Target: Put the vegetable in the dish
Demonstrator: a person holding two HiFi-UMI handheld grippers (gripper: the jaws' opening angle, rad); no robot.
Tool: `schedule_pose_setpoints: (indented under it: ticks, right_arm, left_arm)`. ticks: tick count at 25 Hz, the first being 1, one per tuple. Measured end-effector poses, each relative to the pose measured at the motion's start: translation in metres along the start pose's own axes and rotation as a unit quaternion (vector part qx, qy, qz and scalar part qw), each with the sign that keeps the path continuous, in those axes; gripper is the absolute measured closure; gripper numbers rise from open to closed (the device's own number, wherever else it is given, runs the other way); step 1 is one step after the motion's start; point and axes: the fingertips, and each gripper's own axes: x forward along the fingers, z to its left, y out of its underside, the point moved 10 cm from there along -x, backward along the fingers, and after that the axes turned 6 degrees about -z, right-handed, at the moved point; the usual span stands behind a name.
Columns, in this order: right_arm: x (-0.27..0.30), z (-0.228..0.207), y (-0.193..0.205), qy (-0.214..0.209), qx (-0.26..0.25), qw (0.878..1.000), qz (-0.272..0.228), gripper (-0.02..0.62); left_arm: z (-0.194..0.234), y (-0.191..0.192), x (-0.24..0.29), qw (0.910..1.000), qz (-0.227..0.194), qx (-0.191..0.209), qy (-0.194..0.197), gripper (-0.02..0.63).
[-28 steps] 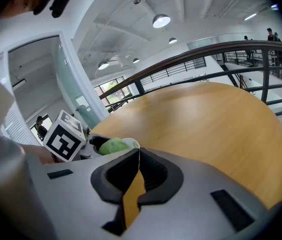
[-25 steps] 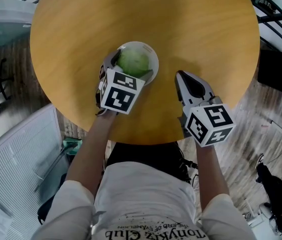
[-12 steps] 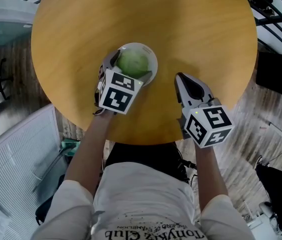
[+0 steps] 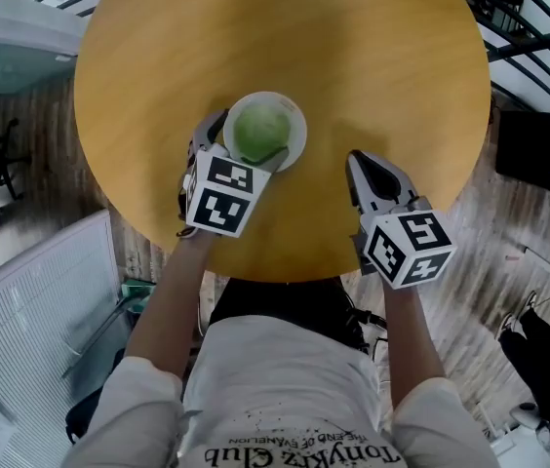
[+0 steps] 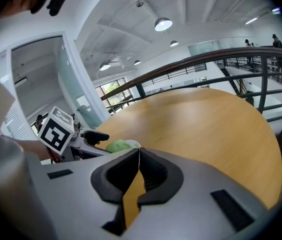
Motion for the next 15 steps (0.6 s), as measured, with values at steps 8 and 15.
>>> schedule_pose_setpoints:
  ticks: [8,15]
  right_arm:
    - [-0.033,0.014,-0.003,-0.010,-0.032,0.999,0.002,0.569]
    - [-0.066,0.041,-0.009,-0.019,-0.060,0.998,-0.012,0.570]
  left_arm:
    - [-0.012,-0.007,-0.053,0.9996,-0.022,-0.016,0.008,0.124]
    - [-0.034,0.000,-0.108,0.9990,-0.042,-0.012,0.010,0.154]
